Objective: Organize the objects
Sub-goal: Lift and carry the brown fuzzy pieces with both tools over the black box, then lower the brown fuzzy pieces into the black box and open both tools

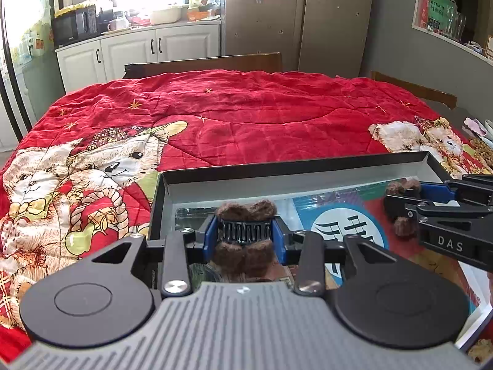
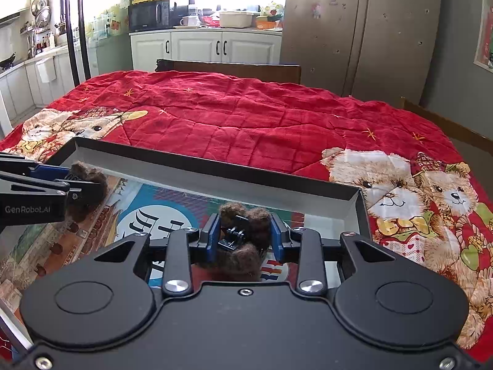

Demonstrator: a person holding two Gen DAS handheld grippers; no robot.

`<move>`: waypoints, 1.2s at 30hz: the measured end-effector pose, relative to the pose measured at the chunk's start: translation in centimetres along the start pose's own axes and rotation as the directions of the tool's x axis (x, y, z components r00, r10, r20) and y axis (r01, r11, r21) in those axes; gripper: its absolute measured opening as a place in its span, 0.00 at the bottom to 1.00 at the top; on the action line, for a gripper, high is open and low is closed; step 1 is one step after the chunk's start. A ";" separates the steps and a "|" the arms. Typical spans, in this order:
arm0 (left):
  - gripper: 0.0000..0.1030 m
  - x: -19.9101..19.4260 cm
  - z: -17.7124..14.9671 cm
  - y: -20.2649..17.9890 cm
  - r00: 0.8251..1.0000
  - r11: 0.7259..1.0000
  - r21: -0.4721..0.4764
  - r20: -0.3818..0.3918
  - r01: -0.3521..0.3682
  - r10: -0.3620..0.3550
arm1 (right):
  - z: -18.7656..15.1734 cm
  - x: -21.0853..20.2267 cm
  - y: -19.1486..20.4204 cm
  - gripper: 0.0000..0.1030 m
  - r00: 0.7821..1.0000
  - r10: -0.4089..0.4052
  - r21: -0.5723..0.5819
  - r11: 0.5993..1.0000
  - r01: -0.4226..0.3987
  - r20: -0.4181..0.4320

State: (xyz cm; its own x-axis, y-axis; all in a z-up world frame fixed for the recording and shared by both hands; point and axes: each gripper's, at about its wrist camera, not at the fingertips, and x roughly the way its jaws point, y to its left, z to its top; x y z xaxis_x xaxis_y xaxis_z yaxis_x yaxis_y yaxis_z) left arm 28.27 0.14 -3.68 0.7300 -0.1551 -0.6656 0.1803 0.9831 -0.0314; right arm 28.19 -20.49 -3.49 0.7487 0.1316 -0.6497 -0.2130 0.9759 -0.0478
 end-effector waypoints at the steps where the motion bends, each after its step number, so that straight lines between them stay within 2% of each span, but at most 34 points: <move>1: 0.41 0.0 0.0 0.0 1.000 1.000 0.003 -0.002 -0.002 0.002 | 0.0 0.0 0.0 0.31 1.000 -0.001 -0.002 1.000 0.001 -0.002; 20: 0.42 0.4 -0.2 -0.4 0.999 0.999 0.033 -0.029 -0.015 0.016 | 0.0 0.4 0.3 0.34 0.999 0.016 -0.022 1.000 -0.017 -0.034; 23: 0.45 0.5 -0.2 -0.5 0.999 0.999 0.041 -0.035 -0.017 0.018 | 0.0 0.6 0.4 0.35 0.999 0.020 -0.023 1.000 -0.021 -0.043; 27: 0.55 0.5 -0.2 -0.5 0.999 0.999 0.041 -0.037 -0.015 0.016 | 0.0 0.7 0.4 0.36 0.999 0.022 -0.023 0.999 -0.023 -0.046; 36: 0.59 0.4 -0.2 -0.4 0.999 0.999 0.034 -0.036 -0.013 0.014 | -0.1 0.7 0.4 0.41 0.999 0.023 -0.020 1.000 -0.023 -0.047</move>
State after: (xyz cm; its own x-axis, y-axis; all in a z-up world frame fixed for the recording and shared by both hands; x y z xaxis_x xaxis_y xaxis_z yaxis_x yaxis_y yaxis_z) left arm 28.40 -0.28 -4.08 0.7080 -0.1376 -0.6927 0.1934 0.9811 0.0028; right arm 28.56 -20.04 -3.97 0.7137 0.1453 -0.6852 -0.2431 0.9688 -0.0477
